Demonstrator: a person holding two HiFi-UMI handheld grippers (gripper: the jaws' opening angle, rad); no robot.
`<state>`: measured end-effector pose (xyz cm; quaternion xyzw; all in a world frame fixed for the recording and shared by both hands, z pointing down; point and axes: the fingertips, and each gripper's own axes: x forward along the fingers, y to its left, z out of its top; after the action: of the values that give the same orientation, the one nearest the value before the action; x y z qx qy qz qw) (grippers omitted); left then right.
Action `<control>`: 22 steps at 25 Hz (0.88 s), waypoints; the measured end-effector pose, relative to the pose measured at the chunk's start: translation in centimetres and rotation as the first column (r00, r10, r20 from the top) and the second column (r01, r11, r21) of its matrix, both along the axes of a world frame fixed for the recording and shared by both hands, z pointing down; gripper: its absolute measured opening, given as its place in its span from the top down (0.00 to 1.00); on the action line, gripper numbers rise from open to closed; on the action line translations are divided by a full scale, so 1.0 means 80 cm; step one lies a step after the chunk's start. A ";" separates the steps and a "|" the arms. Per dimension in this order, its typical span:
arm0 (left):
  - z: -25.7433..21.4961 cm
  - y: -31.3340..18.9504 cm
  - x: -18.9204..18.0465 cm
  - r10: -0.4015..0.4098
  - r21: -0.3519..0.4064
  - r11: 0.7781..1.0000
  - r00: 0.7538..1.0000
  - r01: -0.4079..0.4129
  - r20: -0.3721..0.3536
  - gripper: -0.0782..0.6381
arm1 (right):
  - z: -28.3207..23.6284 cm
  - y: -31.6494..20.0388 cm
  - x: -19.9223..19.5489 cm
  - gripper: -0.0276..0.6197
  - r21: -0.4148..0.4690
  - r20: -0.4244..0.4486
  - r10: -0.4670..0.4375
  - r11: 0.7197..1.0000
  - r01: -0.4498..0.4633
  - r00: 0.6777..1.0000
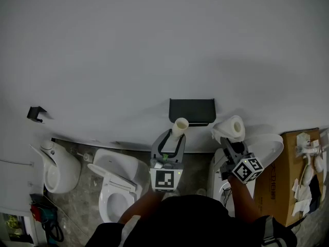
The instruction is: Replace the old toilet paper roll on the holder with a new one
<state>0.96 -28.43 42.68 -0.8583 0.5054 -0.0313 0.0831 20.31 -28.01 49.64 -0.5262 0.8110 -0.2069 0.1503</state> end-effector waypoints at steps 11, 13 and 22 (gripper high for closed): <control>0.004 0.005 -0.024 -0.044 0.019 0.999 0.999 0.044 0.021 0.66 | 0.018 -0.027 -0.005 0.59 -0.083 0.573 -0.013 0.994 0.074 0.819; 0.004 0.005 -0.030 -0.055 0.019 0.998 0.998 0.055 0.017 0.66 | 0.027 -0.032 -0.005 0.59 -0.104 0.648 0.007 0.991 0.080 0.762; 0.013 0.014 -0.053 -0.101 -0.006 0.995 0.994 0.101 0.029 0.66 | 0.045 -0.040 -0.018 0.60 -0.135 0.795 0.038 0.984 0.116 0.605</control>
<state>-3.28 -27.32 43.70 -0.8315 0.5467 -0.0497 0.0856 18.89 -31.21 53.25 -0.3727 0.6501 -0.4915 0.4437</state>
